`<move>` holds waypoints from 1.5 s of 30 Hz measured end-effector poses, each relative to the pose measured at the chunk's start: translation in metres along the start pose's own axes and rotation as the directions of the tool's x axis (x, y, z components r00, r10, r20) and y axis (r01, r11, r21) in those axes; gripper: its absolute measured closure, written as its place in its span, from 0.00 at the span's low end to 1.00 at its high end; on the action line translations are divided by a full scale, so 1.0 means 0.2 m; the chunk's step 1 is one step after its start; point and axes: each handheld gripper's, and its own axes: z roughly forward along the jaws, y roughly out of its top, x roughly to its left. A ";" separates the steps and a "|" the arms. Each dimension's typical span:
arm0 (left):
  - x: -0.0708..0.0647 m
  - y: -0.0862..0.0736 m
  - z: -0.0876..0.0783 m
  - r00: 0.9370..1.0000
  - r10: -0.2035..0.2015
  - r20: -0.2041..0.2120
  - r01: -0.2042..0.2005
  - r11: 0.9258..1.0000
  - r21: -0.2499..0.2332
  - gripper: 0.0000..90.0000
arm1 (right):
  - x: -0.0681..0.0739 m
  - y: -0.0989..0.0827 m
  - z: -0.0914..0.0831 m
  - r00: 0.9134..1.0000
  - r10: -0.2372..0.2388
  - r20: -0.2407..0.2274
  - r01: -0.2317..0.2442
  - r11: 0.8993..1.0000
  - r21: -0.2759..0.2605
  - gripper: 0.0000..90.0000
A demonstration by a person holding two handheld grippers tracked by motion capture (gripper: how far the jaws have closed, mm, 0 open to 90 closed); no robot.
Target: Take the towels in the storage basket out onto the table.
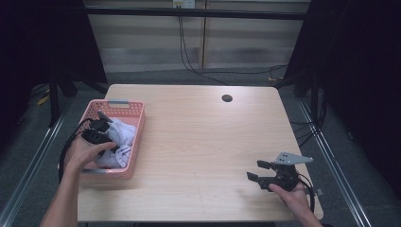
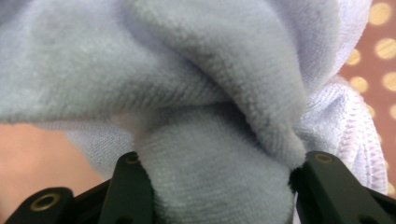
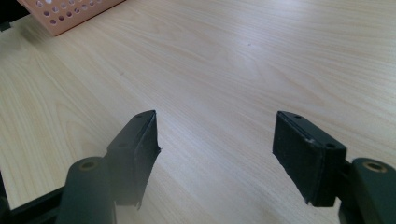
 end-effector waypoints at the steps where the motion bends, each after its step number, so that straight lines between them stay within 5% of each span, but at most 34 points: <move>1: 0.00 0.00 -0.01 1.000 0.003 0.004 -0.003 1.000 0.001 0.61 | 0.00 0.00 0.00 1.000 -0.001 0.000 0.001 1.000 0.001 0.35; 9: 0.05 -0.04 -0.14 0.998 -0.050 0.027 0.053 0.992 -0.118 0.60 | 0.01 0.00 0.00 1.000 -0.004 0.001 0.004 1.000 0.001 0.34; 15: 0.06 -0.07 -0.21 0.998 -0.023 0.056 0.033 0.984 -0.176 0.59 | 0.01 0.00 0.00 1.000 -0.004 -0.001 0.004 1.000 0.005 0.34; 23: 0.05 -0.08 -0.29 0.997 -0.022 0.075 0.041 0.964 -0.262 0.59 | 0.01 0.00 0.00 1.000 -0.001 -0.001 0.001 1.000 0.004 0.34; 24: 0.05 -0.08 -0.29 0.995 -0.045 0.084 0.068 0.956 -0.286 0.59 | 0.01 0.00 0.00 1.000 -0.003 -0.002 0.003 1.000 0.003 0.34; 29: 0.06 -0.08 -0.34 0.996 -0.009 0.085 0.033 0.959 -0.282 0.59 | 0.01 0.00 0.00 1.000 -0.002 0.000 0.002 1.000 0.002 0.34; 33: 0.06 -0.09 -0.39 0.994 -0.019 0.111 0.054 0.945 -0.324 0.59 | 0.00 0.00 0.00 1.000 0.000 -0.003 0.000 1.000 0.003 0.34; 36: 0.06 -0.09 -0.41 0.995 0.001 0.097 0.030 0.949 -0.315 0.59 | 0.00 0.00 0.00 1.000 -0.001 0.000 0.001 1.000 0.002 0.34; 40: 0.06 -0.09 -0.43 0.995 -0.007 0.098 0.040 0.942 -0.334 0.59 | 0.00 0.00 0.00 1.000 -0.001 0.001 0.001 1.000 0.002 0.34; 41: 0.05 -0.09 -0.43 0.993 -0.031 0.112 0.069 0.933 -0.354 0.59 | 0.00 0.00 0.00 1.000 -0.001 0.001 0.001 1.000 0.002 0.34; 42: 0.05 -0.10 -0.44 0.994 -0.009 0.107 0.046 0.937 -0.346 0.59 | 0.00 0.00 0.00 1.000 0.000 0.001 0.000 1.000 0.002 0.34; 45: 0.04 -0.09 -0.46 0.994 -0.006 0.112 0.046 0.933 -0.357 0.59 | 0.00 0.00 0.00 1.000 -0.001 0.001 0.001 1.000 0.002 0.34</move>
